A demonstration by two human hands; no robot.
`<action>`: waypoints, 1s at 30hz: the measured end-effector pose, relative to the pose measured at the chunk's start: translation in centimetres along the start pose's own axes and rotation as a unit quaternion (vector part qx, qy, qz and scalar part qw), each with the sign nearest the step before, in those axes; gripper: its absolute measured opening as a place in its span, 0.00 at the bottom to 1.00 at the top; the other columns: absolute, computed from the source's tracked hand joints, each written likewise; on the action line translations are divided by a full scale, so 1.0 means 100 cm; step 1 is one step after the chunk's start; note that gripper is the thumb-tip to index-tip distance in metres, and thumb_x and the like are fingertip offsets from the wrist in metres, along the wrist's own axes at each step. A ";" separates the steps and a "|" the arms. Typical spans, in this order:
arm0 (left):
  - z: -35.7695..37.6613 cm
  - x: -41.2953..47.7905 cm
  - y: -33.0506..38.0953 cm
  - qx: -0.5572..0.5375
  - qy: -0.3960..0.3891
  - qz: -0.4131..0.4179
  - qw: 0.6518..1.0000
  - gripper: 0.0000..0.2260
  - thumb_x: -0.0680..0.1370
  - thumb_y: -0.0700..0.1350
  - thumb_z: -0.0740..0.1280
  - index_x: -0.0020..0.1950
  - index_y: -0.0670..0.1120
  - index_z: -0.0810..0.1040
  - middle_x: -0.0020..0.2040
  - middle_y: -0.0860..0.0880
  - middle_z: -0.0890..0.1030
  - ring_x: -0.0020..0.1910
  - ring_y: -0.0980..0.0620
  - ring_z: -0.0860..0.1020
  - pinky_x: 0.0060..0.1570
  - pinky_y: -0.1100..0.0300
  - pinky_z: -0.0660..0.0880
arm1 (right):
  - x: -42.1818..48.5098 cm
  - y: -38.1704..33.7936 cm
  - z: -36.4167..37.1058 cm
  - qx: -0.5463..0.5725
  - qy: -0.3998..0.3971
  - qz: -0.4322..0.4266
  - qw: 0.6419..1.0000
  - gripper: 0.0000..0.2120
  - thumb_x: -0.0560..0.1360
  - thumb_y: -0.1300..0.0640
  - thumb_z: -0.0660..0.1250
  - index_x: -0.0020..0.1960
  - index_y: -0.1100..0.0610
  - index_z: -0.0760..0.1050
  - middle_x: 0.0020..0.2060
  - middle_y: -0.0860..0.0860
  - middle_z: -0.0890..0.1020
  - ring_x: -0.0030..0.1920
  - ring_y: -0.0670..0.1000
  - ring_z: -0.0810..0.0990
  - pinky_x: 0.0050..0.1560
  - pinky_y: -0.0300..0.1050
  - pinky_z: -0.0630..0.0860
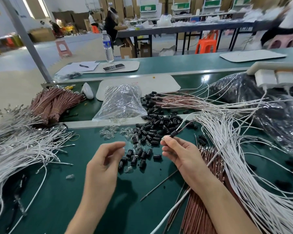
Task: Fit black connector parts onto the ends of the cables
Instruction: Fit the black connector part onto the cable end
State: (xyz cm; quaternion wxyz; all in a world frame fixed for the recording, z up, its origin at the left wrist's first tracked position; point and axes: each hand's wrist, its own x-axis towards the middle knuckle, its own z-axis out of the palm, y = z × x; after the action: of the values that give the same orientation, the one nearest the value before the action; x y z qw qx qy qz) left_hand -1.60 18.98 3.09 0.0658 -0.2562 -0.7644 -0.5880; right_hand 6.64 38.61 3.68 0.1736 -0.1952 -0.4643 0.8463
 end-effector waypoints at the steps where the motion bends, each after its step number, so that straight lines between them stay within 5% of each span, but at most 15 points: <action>1: 0.010 0.004 0.006 -0.036 -0.001 -0.011 0.999 0.07 0.78 0.45 0.70 0.51 0.56 0.83 0.45 0.57 0.85 0.42 0.62 0.81 0.44 0.73 0.74 | 0.000 0.000 0.000 0.003 0.000 0.001 1.000 0.07 0.69 0.53 0.75 0.40 0.56 0.87 0.42 0.55 0.86 0.38 0.46 0.83 0.41 0.36 0.81; 9: 0.065 0.006 0.015 -0.264 -0.059 -0.132 0.954 0.10 0.80 0.38 0.69 0.54 0.53 0.84 0.49 0.50 0.86 0.48 0.50 0.85 0.50 0.64 0.79 | 0.005 0.003 -0.002 0.021 -0.014 0.006 1.000 0.09 0.65 0.50 0.77 0.41 0.55 0.87 0.42 0.54 0.86 0.38 0.45 0.83 0.40 0.35 0.80; 17: 0.066 0.003 0.013 -0.352 -0.083 -0.162 0.918 0.09 0.71 0.50 0.74 0.51 0.54 0.85 0.50 0.51 0.85 0.50 0.49 0.84 0.56 0.57 0.79 | 0.006 0.005 0.000 0.043 -0.034 0.025 0.998 0.10 0.64 0.52 0.76 0.40 0.58 0.87 0.38 0.54 0.85 0.37 0.45 0.84 0.39 0.35 0.81; 26: 0.068 0.003 0.016 -0.380 -0.091 -0.158 0.907 0.09 0.71 0.48 0.75 0.50 0.53 0.85 0.51 0.51 0.86 0.51 0.50 0.85 0.54 0.62 0.79 | 0.004 0.004 0.001 0.034 -0.036 0.026 0.998 0.12 0.69 0.56 0.73 0.46 0.64 0.83 0.40 0.57 0.85 0.39 0.49 0.84 0.43 0.37 0.82; 30: 0.068 0.001 0.018 -0.351 -0.073 -0.156 0.920 0.08 0.78 0.39 0.72 0.49 0.53 0.85 0.49 0.50 0.86 0.50 0.50 0.85 0.52 0.63 0.80 | 0.004 0.004 0.002 0.040 -0.033 0.029 0.998 0.11 0.67 0.55 0.74 0.43 0.62 0.85 0.40 0.57 0.85 0.39 0.49 0.85 0.43 0.37 0.82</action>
State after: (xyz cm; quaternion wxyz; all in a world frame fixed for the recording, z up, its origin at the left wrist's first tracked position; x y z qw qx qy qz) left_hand 0.49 25.70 2.65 -0.1770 -0.1826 -0.5421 -0.8009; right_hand 6.21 38.44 3.32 0.1415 -0.1735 -0.4301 0.8746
